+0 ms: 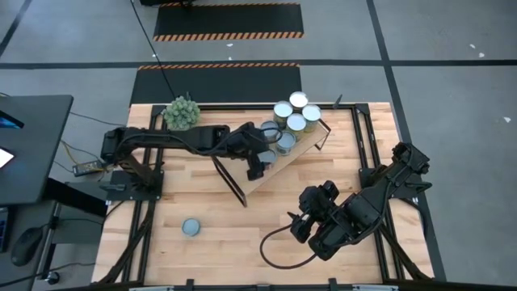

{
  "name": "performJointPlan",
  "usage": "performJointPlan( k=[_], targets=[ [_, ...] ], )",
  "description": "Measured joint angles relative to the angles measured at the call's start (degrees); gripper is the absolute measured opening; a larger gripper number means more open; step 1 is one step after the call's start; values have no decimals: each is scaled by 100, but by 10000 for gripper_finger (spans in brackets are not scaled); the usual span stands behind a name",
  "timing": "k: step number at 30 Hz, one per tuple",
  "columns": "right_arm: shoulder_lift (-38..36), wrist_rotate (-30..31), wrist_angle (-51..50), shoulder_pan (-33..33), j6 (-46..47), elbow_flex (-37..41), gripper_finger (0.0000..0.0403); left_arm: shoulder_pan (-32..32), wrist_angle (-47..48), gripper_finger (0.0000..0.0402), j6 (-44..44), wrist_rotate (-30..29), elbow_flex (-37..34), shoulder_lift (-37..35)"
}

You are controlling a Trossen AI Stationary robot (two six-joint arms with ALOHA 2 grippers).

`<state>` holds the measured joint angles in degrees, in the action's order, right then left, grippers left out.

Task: Pick and place cans onto a shelf
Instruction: Put the blue tuna can on the shelf

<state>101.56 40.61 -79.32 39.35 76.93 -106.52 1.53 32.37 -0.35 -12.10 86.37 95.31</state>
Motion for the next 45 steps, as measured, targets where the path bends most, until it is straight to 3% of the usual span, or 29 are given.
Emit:
performJointPlan(
  k=[6, 12, 25, 29, 36, 45],
  targets=[
    [0, -13, -1, 32, 1, 0, 348, -268, 433, 349, 69, 140, 0, -454],
    [0, -29, -1, 75, -12, 0, 348, -734, 1391, 345, -526, 151, 0, -920],
    [0, 40, -1, 76, -110, 0, 348, -2687, 3229, 345, -2256, 47, -78, -1561],
    [0, 43, 35, 76, -197, 0, 348, -3383, 3554, 345, -2938, 12, -548, -1559],
    [0, 52, 284, 74, -370, 0, 348, -4328, 3125, 345, -4135, 13, -1880, -1559],
    [0, 52, 439, 66, -468, 0, 348, -4678, 2264, 345, -4344, 251, -3225, -1559]
  ],
)
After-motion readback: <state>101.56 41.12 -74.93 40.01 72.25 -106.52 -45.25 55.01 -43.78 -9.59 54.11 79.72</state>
